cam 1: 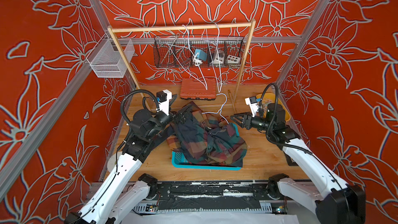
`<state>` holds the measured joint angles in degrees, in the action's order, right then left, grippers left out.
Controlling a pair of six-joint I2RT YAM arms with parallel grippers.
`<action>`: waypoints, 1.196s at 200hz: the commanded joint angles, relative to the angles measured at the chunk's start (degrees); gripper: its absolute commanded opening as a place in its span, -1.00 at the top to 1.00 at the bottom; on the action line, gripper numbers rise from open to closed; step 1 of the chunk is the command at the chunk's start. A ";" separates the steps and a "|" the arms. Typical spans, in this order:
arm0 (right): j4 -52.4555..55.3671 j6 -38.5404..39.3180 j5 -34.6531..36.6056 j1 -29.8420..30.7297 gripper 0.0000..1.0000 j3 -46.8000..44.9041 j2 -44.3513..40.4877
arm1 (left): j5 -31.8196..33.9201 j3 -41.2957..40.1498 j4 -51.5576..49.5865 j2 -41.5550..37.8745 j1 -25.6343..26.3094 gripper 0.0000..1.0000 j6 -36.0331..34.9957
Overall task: Remove the clothespins securing long-sleeve shirts to the hanger
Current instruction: Pick up the hanger from the bin.
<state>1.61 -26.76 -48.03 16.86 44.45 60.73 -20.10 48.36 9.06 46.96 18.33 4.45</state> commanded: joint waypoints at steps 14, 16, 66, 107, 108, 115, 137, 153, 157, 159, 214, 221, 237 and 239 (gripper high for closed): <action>-4.67 0.55 -1.51 2.38 -0.04 1.25 4.88 | -1.34 -0.88 0.61 -0.38 -0.40 -0.85 0.47; -4.97 0.43 -1.42 2.49 -0.04 1.39 5.09 | -1.32 -0.89 0.61 -0.38 -0.40 -0.85 0.43; -11.66 -0.54 -0.94 5.83 -0.05 4.65 13.30 | -1.69 -1.20 0.78 -0.12 -0.40 -0.85 0.58; -15.94 -1.78 -0.40 8.91 -0.05 8.21 19.24 | -1.44 -1.16 0.43 -0.03 -0.46 -0.85 0.03; -16.02 -1.79 -0.36 8.99 -0.05 8.29 19.33 | -1.44 -1.16 0.43 -0.03 -0.48 -0.85 0.03; -16.40 -1.74 -0.27 9.47 -0.05 8.88 20.26 | -1.53 -1.20 0.43 0.04 -0.50 -0.85 0.03; -17.93 -1.35 -0.58 10.53 0.26 10.40 22.24 | -1.77 -1.35 0.39 0.15 -0.49 -0.85 0.03; -16.99 1.19 -1.02 11.02 0.72 11.42 22.18 | -1.73 -1.30 0.11 0.24 -0.49 -0.85 -0.12; -16.23 2.19 -0.94 11.16 0.80 11.72 21.86 | -1.75 -1.35 -0.04 0.24 -0.49 -0.85 -0.14; -15.85 2.76 -0.86 11.15 0.83 11.83 21.62 | -1.75 -1.36 -0.08 0.24 -0.49 -0.85 -0.14; -5.76 17.66 -1.34 11.31 1.00 11.05 10.29 | -0.50 -1.59 -2.22 -0.54 -0.66 -0.85 -0.49; -5.25 19.28 -1.57 11.35 1.00 10.34 8.18 | -0.29 -1.64 -2.58 -0.79 -0.70 -0.85 -0.47; -5.11 21.83 -1.89 11.33 1.00 8.32 2.58 | 0.04 -1.85 -3.68 -1.31 -0.74 -0.85 -0.66; -5.19 22.15 -1.91 11.34 1.00 8.10 1.48 | 0.12 -1.86 -3.80 -1.34 -0.75 -0.85 -0.71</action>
<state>-4.99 -12.75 -48.88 28.18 54.43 69.78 -20.56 47.00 6.74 46.98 17.98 4.67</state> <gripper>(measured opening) 0.061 0.925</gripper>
